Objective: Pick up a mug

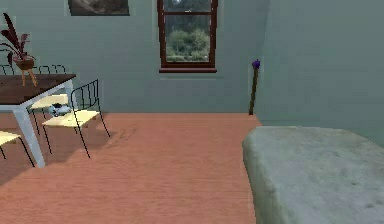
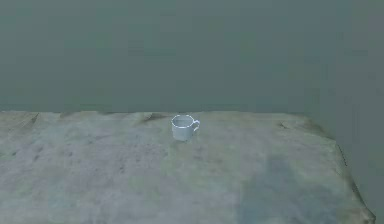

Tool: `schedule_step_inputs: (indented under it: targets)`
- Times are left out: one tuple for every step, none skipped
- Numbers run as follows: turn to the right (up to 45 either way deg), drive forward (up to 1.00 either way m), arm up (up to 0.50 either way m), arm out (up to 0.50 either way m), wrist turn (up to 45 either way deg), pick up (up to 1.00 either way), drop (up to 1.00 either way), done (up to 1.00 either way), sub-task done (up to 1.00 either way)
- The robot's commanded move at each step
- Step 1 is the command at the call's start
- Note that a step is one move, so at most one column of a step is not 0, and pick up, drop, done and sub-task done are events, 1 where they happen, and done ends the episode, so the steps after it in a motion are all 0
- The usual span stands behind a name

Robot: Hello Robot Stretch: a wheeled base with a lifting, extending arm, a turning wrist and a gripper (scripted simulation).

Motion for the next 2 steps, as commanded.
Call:
schedule_step_inputs:
  targets:
    - [0.0, 0.00, 0.50, 0.00, 0.0, 0.00, 0.00, 0.00, 0.00]
    - [0.0, 0.00, 0.38, 0.00, 0.0, 0.00, 0.00, 0.00, 0.00]
